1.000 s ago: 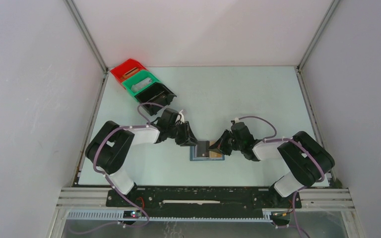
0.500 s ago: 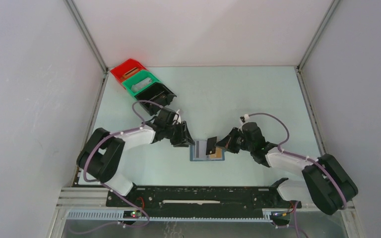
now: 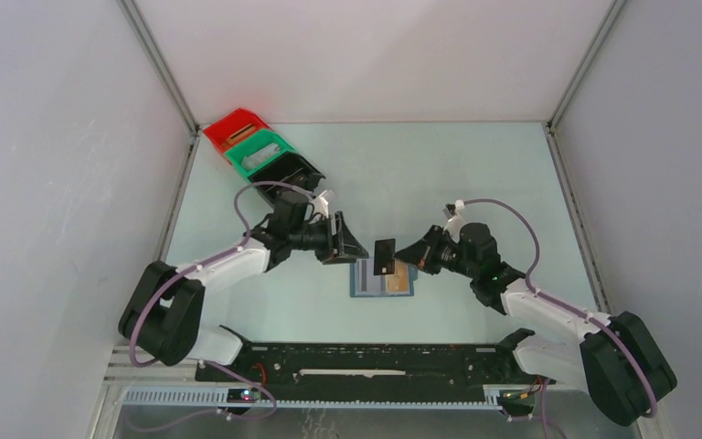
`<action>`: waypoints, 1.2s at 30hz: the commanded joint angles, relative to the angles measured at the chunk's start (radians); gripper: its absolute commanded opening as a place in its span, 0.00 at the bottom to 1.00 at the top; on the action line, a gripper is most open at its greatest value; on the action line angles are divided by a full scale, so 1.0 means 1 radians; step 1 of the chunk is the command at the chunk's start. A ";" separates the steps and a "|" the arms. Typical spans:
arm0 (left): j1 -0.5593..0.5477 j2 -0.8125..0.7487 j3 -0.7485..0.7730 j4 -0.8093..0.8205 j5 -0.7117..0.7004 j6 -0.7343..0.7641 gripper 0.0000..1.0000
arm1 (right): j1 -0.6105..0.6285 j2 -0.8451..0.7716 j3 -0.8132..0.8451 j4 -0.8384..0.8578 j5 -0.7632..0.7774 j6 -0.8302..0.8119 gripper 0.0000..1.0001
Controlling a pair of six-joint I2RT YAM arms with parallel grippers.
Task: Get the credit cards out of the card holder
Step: Place the credit card in the storage box.
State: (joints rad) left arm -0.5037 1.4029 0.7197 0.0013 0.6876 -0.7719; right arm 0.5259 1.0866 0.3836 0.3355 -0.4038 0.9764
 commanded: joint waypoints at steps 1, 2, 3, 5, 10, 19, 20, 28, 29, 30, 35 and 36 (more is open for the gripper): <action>0.025 -0.070 -0.068 0.182 0.143 -0.110 0.63 | -0.005 -0.020 -0.003 0.132 -0.089 0.042 0.00; 0.025 -0.070 -0.075 0.205 0.160 -0.122 0.64 | -0.005 -0.015 -0.005 0.151 -0.105 0.053 0.00; 0.025 -0.069 -0.081 0.228 0.173 -0.137 0.64 | -0.006 -0.009 -0.008 0.177 -0.122 0.067 0.00; 0.025 -0.064 -0.097 0.280 0.205 -0.166 0.65 | -0.006 0.005 -0.019 0.231 -0.140 0.096 0.00; 0.025 -0.053 -0.125 0.386 0.241 -0.230 0.63 | 0.006 0.058 -0.025 0.332 -0.154 0.148 0.00; 0.025 -0.043 -0.139 0.432 0.237 -0.273 0.42 | 0.044 0.148 -0.023 0.427 -0.151 0.187 0.00; 0.025 -0.041 -0.140 0.433 0.237 -0.274 0.39 | 0.045 0.156 -0.023 0.433 -0.153 0.191 0.00; 0.026 -0.039 -0.124 0.398 0.201 -0.274 0.00 | 0.039 0.194 -0.018 0.486 -0.199 0.205 0.00; 0.028 -0.046 -0.118 0.373 0.183 -0.260 0.00 | 0.034 0.197 -0.017 0.485 -0.210 0.208 0.00; 0.031 -0.059 -0.107 0.314 0.156 -0.241 0.00 | 0.026 0.196 -0.017 0.479 -0.216 0.211 0.08; 0.076 -0.153 0.032 -0.013 -0.046 -0.120 0.00 | -0.015 0.059 -0.016 0.249 -0.136 0.128 0.58; 0.086 -0.171 0.065 -0.080 -0.109 -0.099 0.00 | -0.025 0.016 -0.014 0.177 -0.103 0.101 0.60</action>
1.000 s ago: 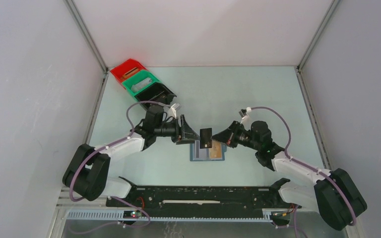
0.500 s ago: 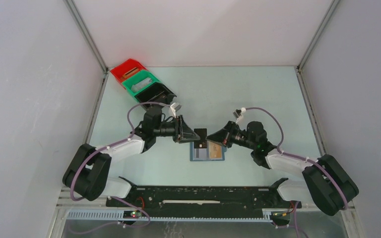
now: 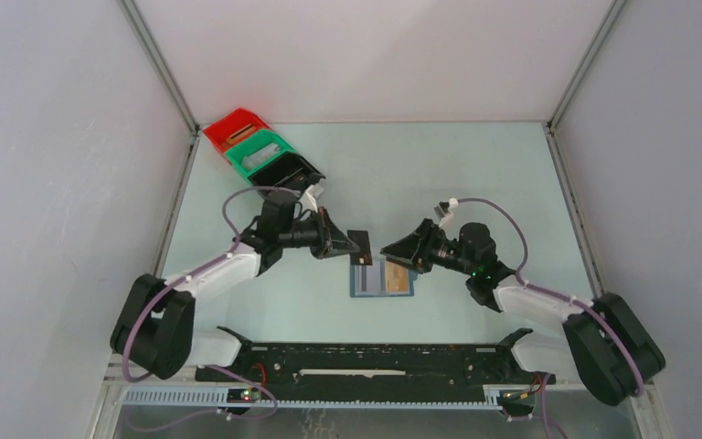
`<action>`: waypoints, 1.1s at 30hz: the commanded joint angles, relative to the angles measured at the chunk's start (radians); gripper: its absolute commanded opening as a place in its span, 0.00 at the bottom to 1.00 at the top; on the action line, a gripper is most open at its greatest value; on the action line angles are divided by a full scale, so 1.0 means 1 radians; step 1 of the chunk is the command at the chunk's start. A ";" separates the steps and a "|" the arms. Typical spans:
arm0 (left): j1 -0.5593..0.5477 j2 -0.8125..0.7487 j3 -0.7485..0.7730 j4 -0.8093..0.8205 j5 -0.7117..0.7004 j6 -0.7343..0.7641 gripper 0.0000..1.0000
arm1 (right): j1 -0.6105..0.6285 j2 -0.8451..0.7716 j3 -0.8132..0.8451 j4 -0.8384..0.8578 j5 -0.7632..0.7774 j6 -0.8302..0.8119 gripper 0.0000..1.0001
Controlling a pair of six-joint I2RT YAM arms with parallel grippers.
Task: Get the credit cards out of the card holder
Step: Place the credit card in the storage box.
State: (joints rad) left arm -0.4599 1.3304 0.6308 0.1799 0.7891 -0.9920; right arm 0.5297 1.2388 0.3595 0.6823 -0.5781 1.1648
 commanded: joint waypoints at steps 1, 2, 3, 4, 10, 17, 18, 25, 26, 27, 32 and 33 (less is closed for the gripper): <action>0.054 -0.114 0.187 -0.303 -0.298 0.139 0.00 | -0.041 -0.181 0.011 -0.254 0.097 -0.108 0.61; 0.065 -0.124 0.213 -0.335 -0.375 0.144 0.00 | -0.056 -0.220 0.010 -0.299 0.114 -0.126 0.62; 0.077 -0.136 0.236 -0.355 -0.452 0.130 0.00 | -0.073 -0.258 0.010 -0.338 0.120 -0.137 0.62; 0.086 -0.148 0.250 -0.355 -0.531 0.105 0.00 | -0.090 -0.290 0.010 -0.369 0.119 -0.145 0.63; 0.093 -0.196 0.263 -0.270 -1.180 -0.088 0.00 | -0.149 -0.387 0.010 -0.487 0.086 -0.180 0.63; 0.095 -0.009 0.477 -0.367 -1.555 -0.312 0.00 | -0.150 -0.472 0.010 -0.610 0.094 -0.202 0.63; 0.094 0.036 0.545 -0.451 -1.575 -0.378 0.00 | -0.151 -0.484 0.010 -0.628 0.099 -0.206 0.63; 0.092 0.255 0.788 -0.677 -1.621 -0.614 0.00 | -0.157 -0.515 0.010 -0.677 0.112 -0.206 0.62; 0.092 0.248 0.747 -0.625 -1.619 -0.651 0.00 | -0.157 -0.517 0.010 -0.678 0.115 -0.203 0.62; 0.093 0.239 0.708 -0.546 -1.606 -0.632 0.00 | -0.157 -0.519 0.010 -0.678 0.117 -0.203 0.62; 0.095 0.258 0.646 -0.464 -1.602 -0.673 0.00 | -0.158 -0.524 0.010 -0.726 0.126 -0.207 0.62; 0.095 0.268 0.645 -0.469 -1.601 -0.705 0.00 | -0.158 -0.523 0.010 -0.728 0.126 -0.206 0.62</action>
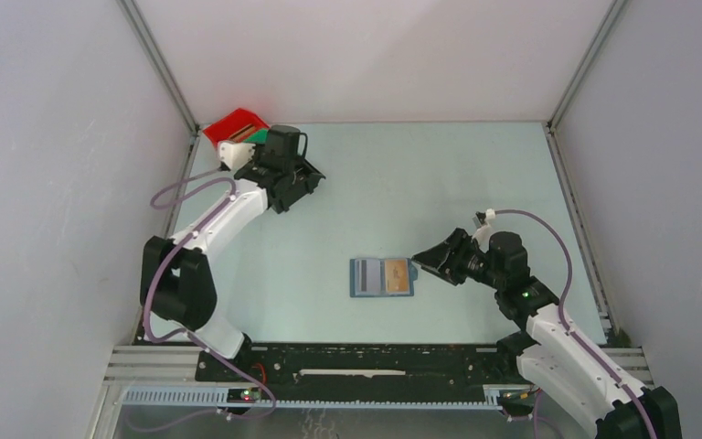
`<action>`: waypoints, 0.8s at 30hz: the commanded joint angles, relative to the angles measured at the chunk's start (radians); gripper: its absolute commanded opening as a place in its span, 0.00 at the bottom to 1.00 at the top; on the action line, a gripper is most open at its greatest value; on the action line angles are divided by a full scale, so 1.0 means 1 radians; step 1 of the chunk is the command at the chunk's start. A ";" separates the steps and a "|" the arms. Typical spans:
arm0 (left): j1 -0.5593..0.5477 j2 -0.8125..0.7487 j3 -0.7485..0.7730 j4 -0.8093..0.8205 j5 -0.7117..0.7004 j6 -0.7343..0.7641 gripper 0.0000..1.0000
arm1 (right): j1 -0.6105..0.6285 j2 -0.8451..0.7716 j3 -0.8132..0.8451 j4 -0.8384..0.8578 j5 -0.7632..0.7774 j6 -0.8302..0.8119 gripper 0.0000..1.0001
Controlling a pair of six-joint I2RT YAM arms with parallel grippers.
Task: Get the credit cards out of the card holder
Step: Place the credit card in the storage box.
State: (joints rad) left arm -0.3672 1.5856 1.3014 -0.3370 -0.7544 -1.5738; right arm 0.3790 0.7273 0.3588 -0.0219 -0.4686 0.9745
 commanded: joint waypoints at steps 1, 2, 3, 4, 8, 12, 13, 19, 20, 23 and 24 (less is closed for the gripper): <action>0.002 0.024 -0.025 0.040 -0.056 -0.160 0.00 | -0.007 -0.009 0.011 -0.026 0.015 -0.018 0.62; 0.002 0.037 -0.025 0.031 -0.053 -0.215 0.00 | -0.008 -0.009 0.011 -0.028 0.015 -0.017 0.62; 0.002 0.050 -0.026 0.025 -0.051 -0.254 0.00 | -0.008 -0.007 0.011 -0.029 0.015 -0.016 0.62; 0.002 0.064 -0.027 0.021 -0.051 -0.288 0.00 | -0.007 -0.007 0.011 -0.029 0.014 -0.016 0.62; 0.002 0.112 -0.023 -0.013 -0.034 -0.432 0.00 | -0.008 -0.014 0.011 -0.045 0.017 -0.017 0.62; 0.001 0.152 -0.002 -0.095 -0.015 -0.542 0.00 | -0.008 -0.024 0.011 -0.065 0.023 -0.022 0.62; -0.001 0.160 0.008 -0.123 -0.012 -0.564 0.00 | -0.008 -0.025 0.011 -0.071 0.026 -0.023 0.62; 0.010 0.213 0.033 -0.207 0.038 -0.677 0.00 | -0.008 -0.027 0.011 -0.082 0.028 -0.023 0.62; 0.012 0.224 0.033 -0.204 0.048 -0.687 0.00 | -0.008 -0.028 0.011 -0.085 0.028 -0.022 0.62; 0.017 0.244 0.035 -0.201 0.063 -0.715 0.00 | -0.008 -0.038 0.011 -0.097 0.031 -0.020 0.62; 0.019 0.250 0.036 -0.201 0.072 -0.733 0.00 | -0.008 -0.043 0.011 -0.103 0.033 -0.021 0.62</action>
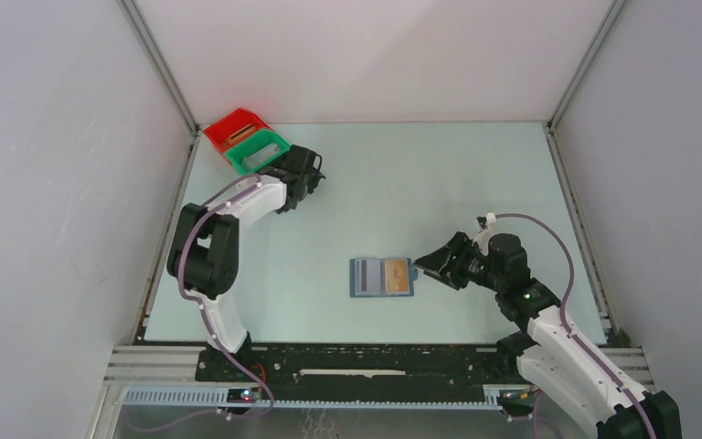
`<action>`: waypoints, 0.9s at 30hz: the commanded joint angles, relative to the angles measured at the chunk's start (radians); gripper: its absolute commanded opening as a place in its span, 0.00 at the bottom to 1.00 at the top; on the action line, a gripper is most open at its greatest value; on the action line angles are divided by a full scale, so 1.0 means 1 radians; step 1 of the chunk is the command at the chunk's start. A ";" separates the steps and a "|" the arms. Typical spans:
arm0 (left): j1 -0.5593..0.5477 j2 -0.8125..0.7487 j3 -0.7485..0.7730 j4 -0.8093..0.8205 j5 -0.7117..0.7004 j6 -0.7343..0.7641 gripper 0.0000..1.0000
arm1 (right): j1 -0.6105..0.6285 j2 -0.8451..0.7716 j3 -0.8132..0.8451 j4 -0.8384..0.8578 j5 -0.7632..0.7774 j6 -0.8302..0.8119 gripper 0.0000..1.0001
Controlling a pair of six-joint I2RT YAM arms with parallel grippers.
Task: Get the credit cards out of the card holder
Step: Place the credit card in the storage box.
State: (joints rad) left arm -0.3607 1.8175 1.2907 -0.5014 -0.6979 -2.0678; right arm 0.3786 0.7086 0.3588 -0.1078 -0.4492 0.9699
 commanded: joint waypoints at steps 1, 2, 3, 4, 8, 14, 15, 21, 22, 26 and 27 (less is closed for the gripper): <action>0.013 0.025 0.045 -0.037 0.028 -0.251 0.00 | -0.007 -0.028 0.011 -0.024 0.016 -0.016 0.62; 0.016 0.029 0.045 -0.032 0.033 -0.257 0.00 | -0.007 -0.033 0.011 -0.030 0.018 -0.017 0.62; 0.018 0.032 0.045 -0.032 0.032 -0.259 0.00 | -0.007 -0.037 0.011 -0.035 0.019 -0.020 0.62; 0.019 0.031 0.045 -0.032 0.026 -0.261 0.00 | -0.007 -0.040 0.011 -0.041 0.021 -0.019 0.62; 0.025 0.027 0.030 -0.029 0.029 -0.268 0.13 | -0.007 -0.047 0.008 -0.048 0.024 -0.019 0.62; 0.028 -0.016 -0.028 0.023 0.045 -0.243 0.36 | -0.006 -0.035 0.008 -0.024 0.017 -0.010 0.62; 0.027 -0.030 -0.033 0.024 0.047 -0.227 0.36 | -0.007 -0.033 0.008 -0.020 0.017 -0.010 0.62; -0.004 -0.168 -0.078 0.042 -0.019 -0.089 0.40 | -0.007 -0.010 0.012 0.005 0.013 -0.013 0.62; -0.010 -0.190 -0.086 0.044 -0.029 -0.065 0.41 | -0.006 -0.009 0.012 0.007 0.013 -0.013 0.62; -0.031 -0.287 -0.124 0.074 -0.048 0.037 0.47 | -0.006 -0.001 0.012 0.016 0.016 -0.016 0.62; -0.036 -0.308 -0.138 0.083 -0.048 0.059 0.47 | -0.006 0.000 0.012 0.018 0.017 -0.016 0.62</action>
State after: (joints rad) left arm -0.3771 1.6253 1.2011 -0.4599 -0.6815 -2.0762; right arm 0.3752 0.7036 0.3588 -0.1299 -0.4377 0.9699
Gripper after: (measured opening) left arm 0.457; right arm 0.620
